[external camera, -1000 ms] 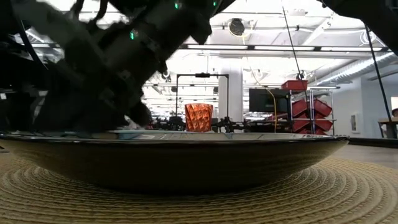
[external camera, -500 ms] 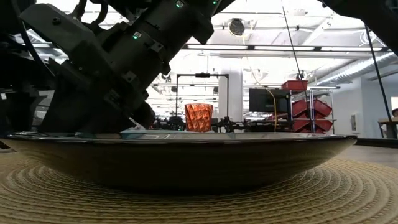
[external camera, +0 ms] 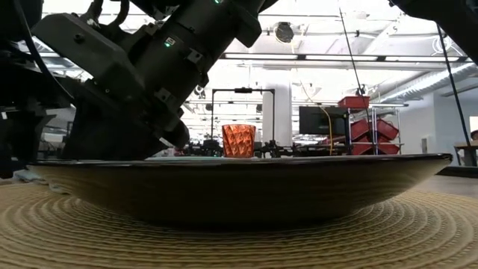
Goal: Set table place
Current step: Fold the blue table napkin
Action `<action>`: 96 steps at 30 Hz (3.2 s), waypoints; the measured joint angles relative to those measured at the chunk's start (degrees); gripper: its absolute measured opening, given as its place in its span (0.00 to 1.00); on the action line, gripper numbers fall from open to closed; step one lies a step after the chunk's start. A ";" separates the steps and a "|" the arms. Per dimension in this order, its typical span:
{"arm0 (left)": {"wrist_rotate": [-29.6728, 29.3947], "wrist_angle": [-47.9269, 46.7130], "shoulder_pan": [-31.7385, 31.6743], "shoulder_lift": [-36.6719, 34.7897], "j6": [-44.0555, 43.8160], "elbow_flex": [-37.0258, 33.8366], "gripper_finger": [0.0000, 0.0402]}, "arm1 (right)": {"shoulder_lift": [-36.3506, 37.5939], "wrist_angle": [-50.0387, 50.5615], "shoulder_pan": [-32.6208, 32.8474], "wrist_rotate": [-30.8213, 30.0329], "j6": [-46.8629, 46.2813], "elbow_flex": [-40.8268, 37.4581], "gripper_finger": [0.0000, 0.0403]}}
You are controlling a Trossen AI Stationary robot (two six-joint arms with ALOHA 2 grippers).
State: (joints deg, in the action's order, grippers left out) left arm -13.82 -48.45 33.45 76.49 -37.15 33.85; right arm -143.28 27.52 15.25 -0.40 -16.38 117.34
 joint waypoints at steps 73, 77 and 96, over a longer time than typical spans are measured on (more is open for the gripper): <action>-4.44 4.76 -2.73 0.44 4.07 -1.16 0.00 | -0.08 -0.92 0.63 -2.79 -0.16 -0.16 0.00; -8.32 -0.01 -2.67 -0.03 3.13 1.99 0.00 | 0.81 4.15 0.63 -4.75 0.85 1.92 0.00; -33.15 -9.50 -2.64 -6.38 10.85 25.99 0.00 | 13.73 49.52 0.23 -23.75 -1.29 15.34 0.00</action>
State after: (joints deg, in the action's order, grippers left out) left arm -46.98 -57.95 30.81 70.11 -26.29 59.84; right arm -129.55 77.04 15.47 -24.15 -17.67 132.68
